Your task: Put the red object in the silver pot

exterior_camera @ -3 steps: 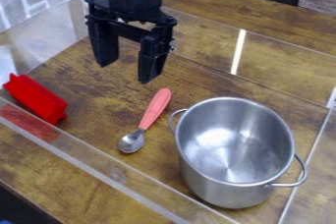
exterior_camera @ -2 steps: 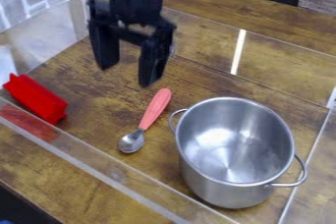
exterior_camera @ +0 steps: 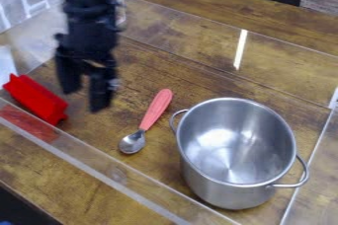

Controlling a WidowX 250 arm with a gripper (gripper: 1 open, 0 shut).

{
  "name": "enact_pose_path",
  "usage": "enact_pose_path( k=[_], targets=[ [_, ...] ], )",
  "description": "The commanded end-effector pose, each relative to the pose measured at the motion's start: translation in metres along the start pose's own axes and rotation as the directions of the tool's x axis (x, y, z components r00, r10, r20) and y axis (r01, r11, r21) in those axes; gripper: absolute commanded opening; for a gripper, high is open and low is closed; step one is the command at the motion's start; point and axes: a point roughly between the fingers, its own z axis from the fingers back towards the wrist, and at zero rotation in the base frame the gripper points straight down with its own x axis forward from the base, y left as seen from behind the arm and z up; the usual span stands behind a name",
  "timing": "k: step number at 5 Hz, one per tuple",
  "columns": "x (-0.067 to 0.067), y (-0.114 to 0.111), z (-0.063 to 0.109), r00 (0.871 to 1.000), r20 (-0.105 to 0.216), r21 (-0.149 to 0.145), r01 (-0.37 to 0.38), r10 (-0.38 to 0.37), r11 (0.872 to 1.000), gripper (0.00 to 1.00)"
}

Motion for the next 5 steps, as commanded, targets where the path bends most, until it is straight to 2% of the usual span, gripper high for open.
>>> enact_pose_path(
  k=[1,2,3,4,5],
  targets=[
    [-0.015,0.031,0.02,0.994,0.091,0.05,0.062,-0.067,0.997,1.0],
    [-0.018,0.044,0.024,0.971,0.092,0.085,0.212,-0.22,0.974,1.0],
    [-0.018,0.059,0.023,0.946,0.09,0.122,0.299,-0.31,0.947,1.0],
    [-0.016,0.072,0.016,0.915,0.094,0.15,0.378,-0.393,0.914,1.0],
    [-0.01,0.066,0.004,0.863,0.106,0.175,0.473,-0.494,0.864,1.0]
  ],
)
